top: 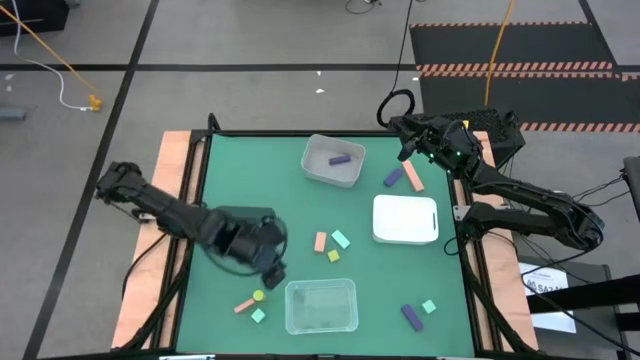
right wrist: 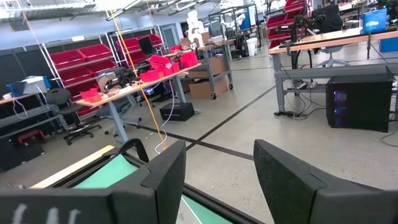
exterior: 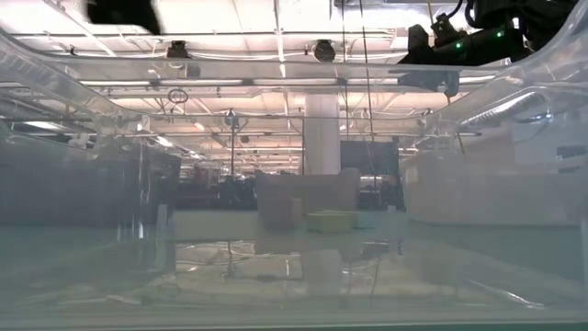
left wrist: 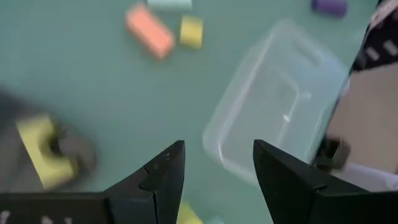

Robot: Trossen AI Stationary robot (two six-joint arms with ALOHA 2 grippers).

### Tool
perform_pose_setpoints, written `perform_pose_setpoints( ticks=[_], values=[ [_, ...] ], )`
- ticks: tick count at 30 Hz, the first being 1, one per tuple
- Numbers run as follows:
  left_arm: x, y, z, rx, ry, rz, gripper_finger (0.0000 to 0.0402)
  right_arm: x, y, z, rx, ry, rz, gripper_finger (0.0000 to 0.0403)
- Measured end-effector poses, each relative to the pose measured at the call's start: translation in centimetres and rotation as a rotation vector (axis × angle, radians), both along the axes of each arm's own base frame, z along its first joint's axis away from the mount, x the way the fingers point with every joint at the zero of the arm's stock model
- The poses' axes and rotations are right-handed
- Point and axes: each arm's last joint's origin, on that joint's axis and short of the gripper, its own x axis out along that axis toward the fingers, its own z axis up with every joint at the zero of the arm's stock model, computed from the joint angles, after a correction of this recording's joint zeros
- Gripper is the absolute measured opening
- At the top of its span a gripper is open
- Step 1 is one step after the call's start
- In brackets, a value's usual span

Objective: Sort & place blocks by color
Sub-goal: Put the left light orange block into the black bin

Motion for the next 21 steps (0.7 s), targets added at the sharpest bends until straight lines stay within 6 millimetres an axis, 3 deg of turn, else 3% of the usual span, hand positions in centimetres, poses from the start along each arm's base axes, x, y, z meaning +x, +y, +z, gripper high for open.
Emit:
perform_pose_setpoints(
  ticks=[8, 15, 21],
  values=[
    [-2.9, -3.3, -2.2, -0.112, 0.137, 0.225, 0.019, 0.0, 0.0, 0.0, 0.0, 0.0, 0.0, 0.0181],
    [-4.2, -3.5, -5.2, -0.14, 0.208, 0.395, 0.0235, 0.0, 0.0, 0.0, 0.0, 0.0, 0.0, 0.0181],
    [-4.3, -3.7, -7.0, -0.188, 0.193, 0.392, 0.0278, 0.0, 0.0, 0.0, 0.0, 0.0, 0.0, 0.0181]
  ],
)
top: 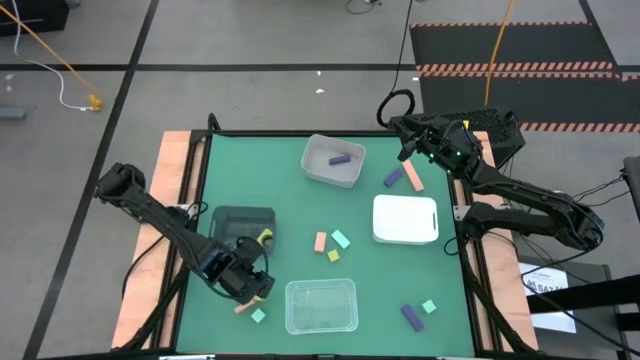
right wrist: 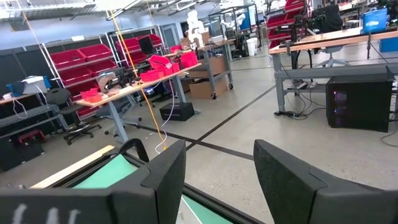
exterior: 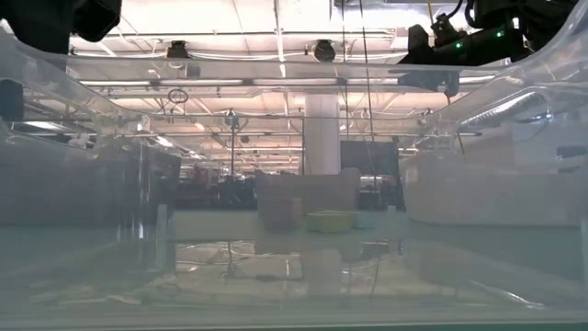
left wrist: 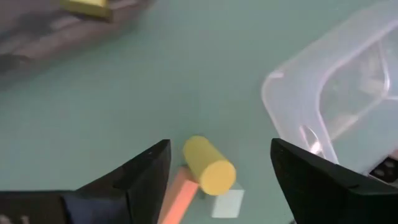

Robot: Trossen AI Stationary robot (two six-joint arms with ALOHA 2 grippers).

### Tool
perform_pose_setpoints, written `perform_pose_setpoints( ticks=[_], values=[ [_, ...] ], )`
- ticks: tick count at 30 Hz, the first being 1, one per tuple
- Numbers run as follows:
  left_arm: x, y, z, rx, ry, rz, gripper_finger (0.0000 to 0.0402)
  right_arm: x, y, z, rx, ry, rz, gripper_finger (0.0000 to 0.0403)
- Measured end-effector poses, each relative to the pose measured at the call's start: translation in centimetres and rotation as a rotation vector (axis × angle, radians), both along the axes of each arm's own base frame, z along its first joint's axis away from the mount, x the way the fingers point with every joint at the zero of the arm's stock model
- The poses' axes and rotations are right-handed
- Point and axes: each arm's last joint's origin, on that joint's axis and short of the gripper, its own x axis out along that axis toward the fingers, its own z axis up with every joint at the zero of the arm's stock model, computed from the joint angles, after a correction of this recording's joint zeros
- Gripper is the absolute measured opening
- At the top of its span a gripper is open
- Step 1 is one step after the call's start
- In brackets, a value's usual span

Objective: Sort & place blocks by color
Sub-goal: Put the left light orange block into the black bin

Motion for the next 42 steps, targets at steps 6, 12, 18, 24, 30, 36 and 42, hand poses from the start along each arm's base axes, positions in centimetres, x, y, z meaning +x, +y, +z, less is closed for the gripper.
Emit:
perform_pose_setpoints(
  ticks=[6, 12, 18, 24, 30, 36, 42],
  values=[
    [0.0, -0.6, -2.0, -0.025, 0.028, -0.029, 0.0277, 0.0, 0.0, 0.0, 0.0, 0.0, 0.0, 0.0181],
    [0.3, -1.1, -3.2, 0.0, 0.064, -0.063, 0.0275, 0.0, 0.0, 0.0, 0.0, 0.0, 0.0, 0.0181],
    [1.0, -1.8, -4.7, -0.024, 0.092, -0.077, 0.0275, 0.0, 0.0, 0.0, 0.0, 0.0, 0.0, 0.0181],
    [1.4, -2.2, -5.8, -0.03, 0.116, -0.083, 0.027, 0.0, 0.0, 0.0, 0.0, -0.001, 0.0, 0.0181],
    [1.6, -2.3, -6.6, -0.036, 0.147, -0.071, 0.022, 0.0, 0.0, 0.0, 0.0, 0.0, 0.0, 0.0181],
    [1.7, -2.2, -6.5, -0.037, 0.134, -0.065, 0.0128, 0.0, 0.0, 0.0, 0.0, -0.001, 0.0, 0.0181],
    [1.8, -2.3, -6.3, -0.048, 0.119, -0.047, 0.0128, 0.0, 0.0, 0.0, 0.0, 0.0, 0.0, 0.0181]
  ],
)
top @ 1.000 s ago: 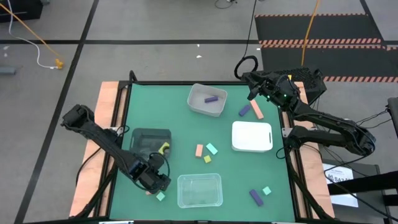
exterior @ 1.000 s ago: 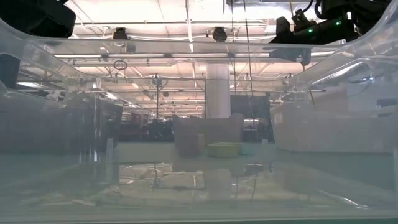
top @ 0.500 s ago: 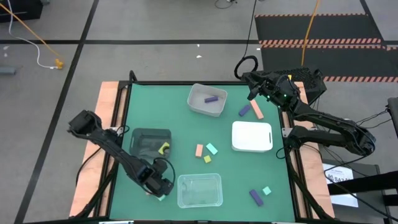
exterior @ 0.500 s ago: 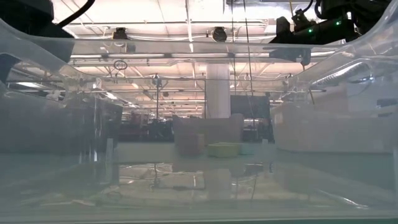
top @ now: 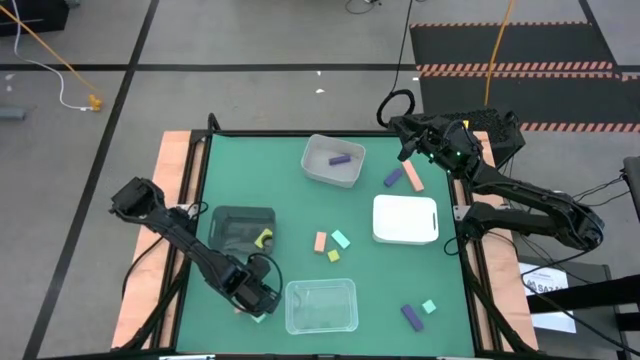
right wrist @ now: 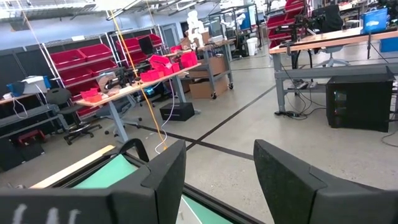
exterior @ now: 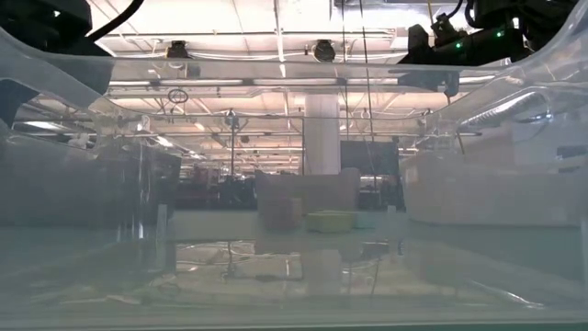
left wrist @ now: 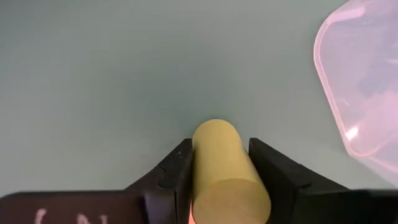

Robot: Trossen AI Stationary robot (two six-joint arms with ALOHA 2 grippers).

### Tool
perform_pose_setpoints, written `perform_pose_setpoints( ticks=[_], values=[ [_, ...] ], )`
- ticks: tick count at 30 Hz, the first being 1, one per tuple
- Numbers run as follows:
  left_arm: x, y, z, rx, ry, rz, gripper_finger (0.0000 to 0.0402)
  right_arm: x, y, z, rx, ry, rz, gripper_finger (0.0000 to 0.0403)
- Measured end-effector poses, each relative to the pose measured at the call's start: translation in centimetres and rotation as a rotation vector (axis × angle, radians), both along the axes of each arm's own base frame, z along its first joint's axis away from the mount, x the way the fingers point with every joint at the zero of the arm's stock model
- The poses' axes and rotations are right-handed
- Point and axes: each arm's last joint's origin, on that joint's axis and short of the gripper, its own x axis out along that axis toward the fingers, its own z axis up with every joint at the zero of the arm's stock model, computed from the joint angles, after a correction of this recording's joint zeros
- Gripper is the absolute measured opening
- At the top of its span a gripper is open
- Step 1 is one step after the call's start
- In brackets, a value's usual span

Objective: Sort & place blocks by color
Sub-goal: Put the left light orange block into the black bin

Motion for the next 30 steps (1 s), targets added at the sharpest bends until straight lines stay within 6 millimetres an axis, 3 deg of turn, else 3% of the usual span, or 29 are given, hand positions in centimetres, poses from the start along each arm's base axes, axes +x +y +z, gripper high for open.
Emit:
perform_pose_setpoints(
  ticks=[6, 12, 19, 30],
  values=[
    [-0.2, 0.8, 2.1, 0.02, -0.045, 0.028, 0.0128, 0.0, 0.0, 0.0, 0.0, 0.0, 0.0, 0.0181],
    [-0.8, 2.5, 7.3, 0.134, -0.169, 0.084, 0.0128, 0.0, 0.0, 0.0, 0.0, 0.0, 0.0, 0.0181],
    [0.5, 4.8, 13.5, 0.474, -0.582, 0.095, 0.0128, 0.0, 0.0, 0.0, 0.0, 0.0, 0.0, 0.0181],
    [4.5, 6.7, 20.6, 0.973, -1.022, -0.066, 0.0128, 0.0, 0.0, 0.0, -0.001, -0.001, 0.001, 0.0181]
  ],
)
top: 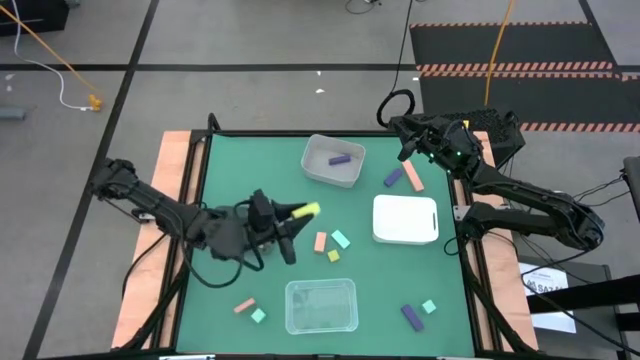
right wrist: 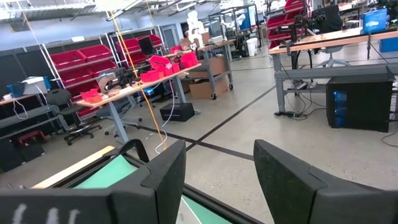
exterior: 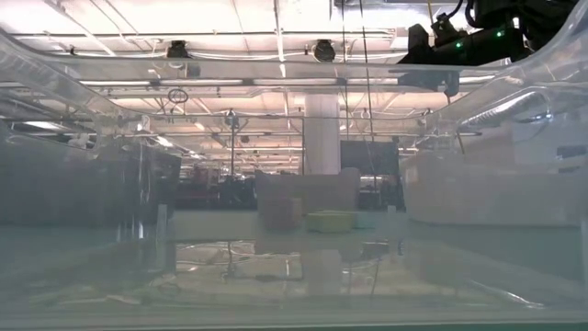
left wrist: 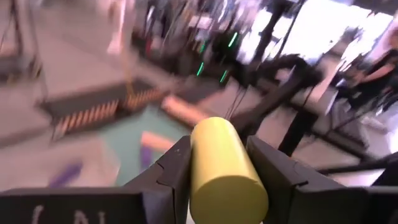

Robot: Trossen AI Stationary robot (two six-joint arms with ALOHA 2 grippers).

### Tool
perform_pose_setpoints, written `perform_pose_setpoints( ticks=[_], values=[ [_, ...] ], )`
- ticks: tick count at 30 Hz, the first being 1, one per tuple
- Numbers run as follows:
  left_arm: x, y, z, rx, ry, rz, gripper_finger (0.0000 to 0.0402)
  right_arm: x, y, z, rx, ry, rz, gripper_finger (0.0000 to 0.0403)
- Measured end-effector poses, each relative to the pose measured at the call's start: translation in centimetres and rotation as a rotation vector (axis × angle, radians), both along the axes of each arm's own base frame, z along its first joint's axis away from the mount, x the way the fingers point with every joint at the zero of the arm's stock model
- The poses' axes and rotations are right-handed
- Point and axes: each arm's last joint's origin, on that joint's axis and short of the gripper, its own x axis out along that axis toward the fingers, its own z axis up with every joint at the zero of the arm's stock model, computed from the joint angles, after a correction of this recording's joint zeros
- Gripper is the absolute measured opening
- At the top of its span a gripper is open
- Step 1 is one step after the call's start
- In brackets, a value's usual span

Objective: Sort & place blocks by color
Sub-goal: Put the left light orange block into the black bin

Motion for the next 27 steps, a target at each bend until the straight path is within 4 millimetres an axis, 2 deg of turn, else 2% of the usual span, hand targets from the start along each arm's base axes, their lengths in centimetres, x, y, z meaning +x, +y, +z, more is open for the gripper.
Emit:
perform_pose_setpoints(
  ticks=[4, 9, 17, 27],
  values=[
    [0.4, 0.4, 1.6, 0.128, -0.077, -0.079, 0.0128, 0.0, 0.0, 0.0, 0.0, 0.0, 0.002, 0.0181],
    [0.8, 1.0, 2.7, 0.241, -0.134, -0.152, 0.0128, 0.0, 0.0, 0.0, 0.0, 0.0, 0.002, 0.0181],
    [1.3, 2.5, 2.8, 0.219, -0.156, -0.136, 0.0132, 0.0, 0.0, 0.0, 0.0, 0.001, 0.002, 0.0181],
    [1.5, 2.9, 2.2, 0.24, -0.091, -0.128, 0.013, 0.0, 0.0, 0.0, 0.0, 0.001, 0.002, 0.0181]
  ],
)
